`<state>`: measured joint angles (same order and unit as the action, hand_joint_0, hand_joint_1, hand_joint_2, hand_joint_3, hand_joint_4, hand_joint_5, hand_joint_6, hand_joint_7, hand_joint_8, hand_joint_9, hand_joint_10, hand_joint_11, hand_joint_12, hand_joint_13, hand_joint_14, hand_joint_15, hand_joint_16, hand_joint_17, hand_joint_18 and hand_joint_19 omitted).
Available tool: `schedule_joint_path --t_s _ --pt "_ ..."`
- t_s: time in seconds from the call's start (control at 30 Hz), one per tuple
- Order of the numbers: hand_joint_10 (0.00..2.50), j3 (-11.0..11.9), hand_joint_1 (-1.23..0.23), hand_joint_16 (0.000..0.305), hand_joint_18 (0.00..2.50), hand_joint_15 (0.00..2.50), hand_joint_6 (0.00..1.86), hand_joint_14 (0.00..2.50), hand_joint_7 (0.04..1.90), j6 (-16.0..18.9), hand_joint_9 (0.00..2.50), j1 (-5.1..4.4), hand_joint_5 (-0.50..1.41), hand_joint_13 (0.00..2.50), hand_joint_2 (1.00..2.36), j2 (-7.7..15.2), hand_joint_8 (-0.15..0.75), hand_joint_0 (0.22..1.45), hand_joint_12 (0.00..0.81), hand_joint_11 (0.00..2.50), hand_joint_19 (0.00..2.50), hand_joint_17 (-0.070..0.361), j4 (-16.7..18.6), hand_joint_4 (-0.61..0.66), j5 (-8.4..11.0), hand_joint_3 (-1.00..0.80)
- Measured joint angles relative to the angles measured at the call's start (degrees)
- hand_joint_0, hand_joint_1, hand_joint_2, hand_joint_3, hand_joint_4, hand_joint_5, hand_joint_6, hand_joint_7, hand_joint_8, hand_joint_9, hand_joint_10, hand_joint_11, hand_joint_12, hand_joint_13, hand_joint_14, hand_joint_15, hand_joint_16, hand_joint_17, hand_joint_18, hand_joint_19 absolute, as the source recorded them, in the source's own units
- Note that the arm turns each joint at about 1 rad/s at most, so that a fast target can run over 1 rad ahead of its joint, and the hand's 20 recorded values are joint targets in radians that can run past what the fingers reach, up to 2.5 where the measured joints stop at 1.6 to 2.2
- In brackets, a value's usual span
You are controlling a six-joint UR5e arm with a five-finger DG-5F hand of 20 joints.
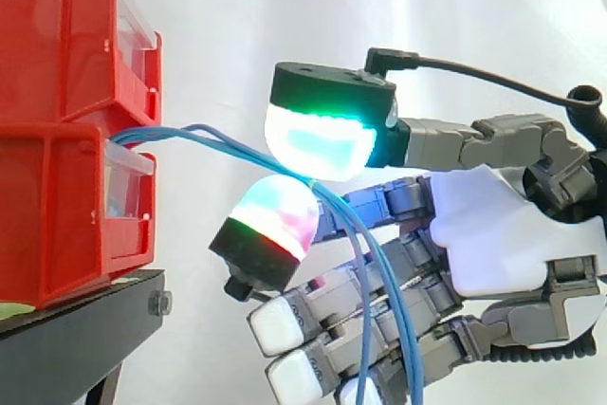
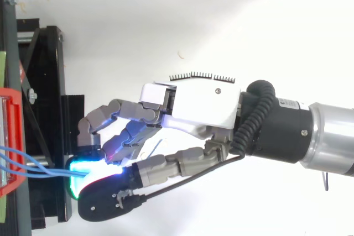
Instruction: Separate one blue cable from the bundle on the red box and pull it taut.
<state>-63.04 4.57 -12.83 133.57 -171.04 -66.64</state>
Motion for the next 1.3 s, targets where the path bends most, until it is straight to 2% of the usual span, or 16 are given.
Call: schedule_joint_path --t_s 0.17,0.37,0.53,0.6,0.7,0.83,0.97,1.03,1.1,1.3 --pt "0.02 0.01 -0.81 0.059 0.60 0.45 0.74 0.02 1.20 0.00 0.78 0.00 -0.16 0.76 1.01 0.01 0.269 0.62 0.351 0.49 0.69 0.133 0.00 0.07 -0.03 -0.19" --pt "0.02 -0.02 -0.88 0.055 0.57 0.44 0.74 0.02 1.25 0.00 0.74 0.00 -0.17 0.72 1.01 0.01 0.243 0.67 0.327 0.50 0.68 0.124 0.00 0.03 0.04 -0.22" --pt "0.02 0.00 -0.92 0.055 0.58 0.43 0.77 0.02 1.21 -0.04 0.72 0.00 -0.18 0.72 1.01 0.02 0.230 0.71 0.323 0.49 0.65 0.123 0.00 0.02 0.10 -0.34" --pt "0.02 0.00 -0.93 0.054 0.58 0.44 0.77 0.02 1.20 -0.06 0.71 0.00 -0.19 0.72 1.00 0.02 0.225 0.67 0.321 0.50 0.67 0.123 0.00 0.02 0.10 -0.47" --pt "0.02 0.01 -0.86 0.055 0.57 0.44 0.77 0.01 1.19 -0.08 0.72 0.00 -0.19 0.72 1.00 0.01 0.228 0.58 0.326 0.50 0.67 0.123 0.00 0.04 0.11 -0.50" --pt "0.02 0.02 -0.82 0.056 0.58 0.44 0.77 0.01 1.21 -0.13 0.74 0.00 -0.18 0.72 1.00 0.02 0.240 0.54 0.334 0.49 0.68 0.127 0.00 0.06 0.11 -0.50" --pt "0.02 0.01 -0.71 0.059 0.60 0.44 0.76 0.01 1.20 -0.23 0.77 0.00 -0.17 0.74 1.00 0.02 0.254 0.49 0.350 0.49 0.68 0.133 0.06 0.07 0.11 -0.50" --pt "0.01 0.01 -0.66 0.060 0.60 0.44 0.76 0.01 1.19 -0.25 0.78 0.00 -0.17 0.75 1.00 0.02 0.258 0.48 0.354 0.49 0.69 0.134 0.07 0.07 0.11 -0.50" --pt "0.02 0.02 -0.55 0.059 0.59 0.44 0.73 0.01 1.25 -0.26 0.80 0.00 -0.16 0.75 1.00 0.02 0.257 0.50 0.352 0.48 0.70 0.132 0.10 0.05 0.11 -0.50" --pt "0.01 -0.02 -0.51 0.060 0.56 0.45 0.64 0.01 1.35 -0.20 0.79 0.00 -0.14 0.74 1.00 0.02 0.257 0.50 0.360 0.45 0.71 0.135 0.02 0.05 0.11 -0.48"
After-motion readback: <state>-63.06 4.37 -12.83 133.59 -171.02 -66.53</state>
